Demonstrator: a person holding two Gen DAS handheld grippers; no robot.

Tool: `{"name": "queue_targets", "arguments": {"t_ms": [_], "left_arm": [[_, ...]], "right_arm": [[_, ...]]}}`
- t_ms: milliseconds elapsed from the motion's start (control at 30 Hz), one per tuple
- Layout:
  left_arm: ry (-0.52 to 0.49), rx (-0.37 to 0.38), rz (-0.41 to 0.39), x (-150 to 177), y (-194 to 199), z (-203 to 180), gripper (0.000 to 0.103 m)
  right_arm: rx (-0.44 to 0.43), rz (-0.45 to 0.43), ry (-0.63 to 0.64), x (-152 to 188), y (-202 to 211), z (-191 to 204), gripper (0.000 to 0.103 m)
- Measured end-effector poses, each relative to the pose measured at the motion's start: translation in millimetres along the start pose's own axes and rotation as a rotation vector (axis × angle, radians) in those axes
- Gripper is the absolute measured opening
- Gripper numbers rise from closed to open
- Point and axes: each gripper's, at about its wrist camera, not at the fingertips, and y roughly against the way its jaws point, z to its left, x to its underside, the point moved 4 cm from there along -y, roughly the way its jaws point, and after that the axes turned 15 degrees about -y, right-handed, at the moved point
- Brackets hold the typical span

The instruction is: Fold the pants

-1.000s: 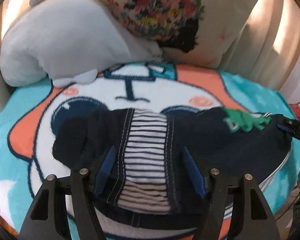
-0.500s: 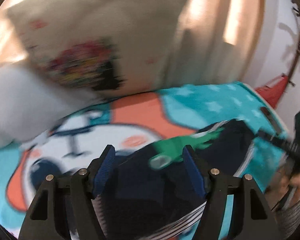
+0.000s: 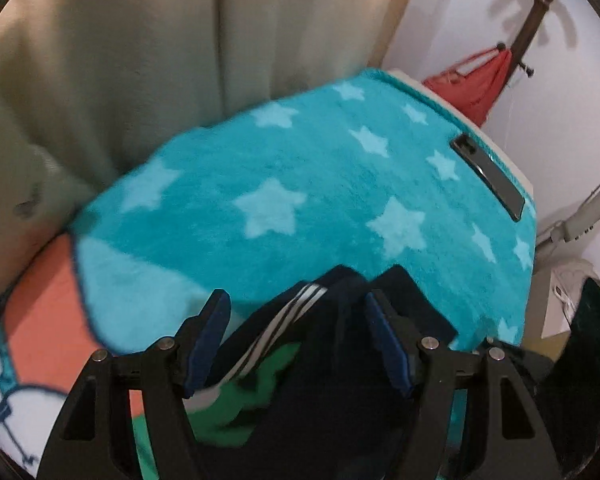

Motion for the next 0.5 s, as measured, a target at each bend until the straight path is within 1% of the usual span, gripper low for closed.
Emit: {"name": "queue_targets", "arguments": {"t_ms": [167,200,333,500], "left_arm": [[0.014,0.026,0.011,-5.6,-14.9,3.0,0.069],[0.015,0.037,0.016,-6.4,-17.7,2.7,0.069],[-0.002,0.033,0.035,-7.7,-26.0,2.7,0.069],[0.026,0.061,0.040,-8.6,-34.0,5.8,0.069]], "right_arm": [[0.007,0.016,0.029,3.2,-9.7,6.3,0.065],[0.006,0.018,0.029,3.2,-11.5,6.6,0.065],[0.003,0.020,0.011,2.2,-18.0,5.3,0.065],[0.007,0.009,0.000,4.4,-20.2,5.8,0.066]]}}
